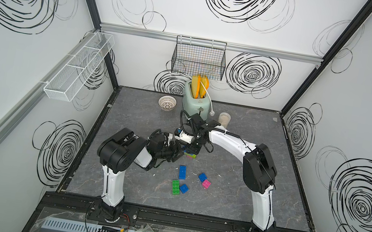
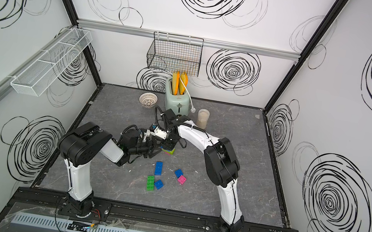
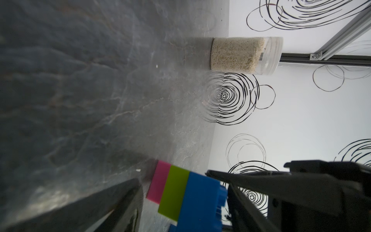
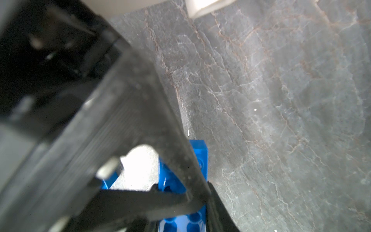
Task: Assemble a heart with lego
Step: Assemble the lego brick with the lego brick.
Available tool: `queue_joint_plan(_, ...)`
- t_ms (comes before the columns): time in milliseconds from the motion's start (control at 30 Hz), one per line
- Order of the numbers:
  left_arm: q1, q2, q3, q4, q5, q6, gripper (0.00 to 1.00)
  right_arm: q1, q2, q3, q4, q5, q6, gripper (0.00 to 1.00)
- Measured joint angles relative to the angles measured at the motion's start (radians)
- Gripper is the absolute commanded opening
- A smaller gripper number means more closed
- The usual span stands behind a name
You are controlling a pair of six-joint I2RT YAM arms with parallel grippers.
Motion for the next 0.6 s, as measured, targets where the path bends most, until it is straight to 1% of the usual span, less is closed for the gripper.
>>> queue_joint_plan(367, -0.008, 0.031, 0.003, 0.054, -0.003, -0.011, 0.66, -0.003, -0.003, -0.010, 0.007, -0.010, -0.002, 0.31)
queue_joint_plan(467, -0.010, 0.043, 0.003, 0.084, -0.004, -0.023, 0.60, -0.008, -0.007, -0.019, 0.017, -0.018, -0.001, 0.31)
queue_joint_plan(533, -0.012, 0.051, 0.003, 0.107, -0.005, -0.030, 0.54, -0.011, -0.011, -0.026, 0.024, -0.024, 0.000, 0.31)
queue_joint_plan(600, -0.016, 0.056, 0.003, 0.124, -0.008, -0.034, 0.51, -0.013, -0.013, -0.029, 0.027, -0.026, 0.000, 0.31)
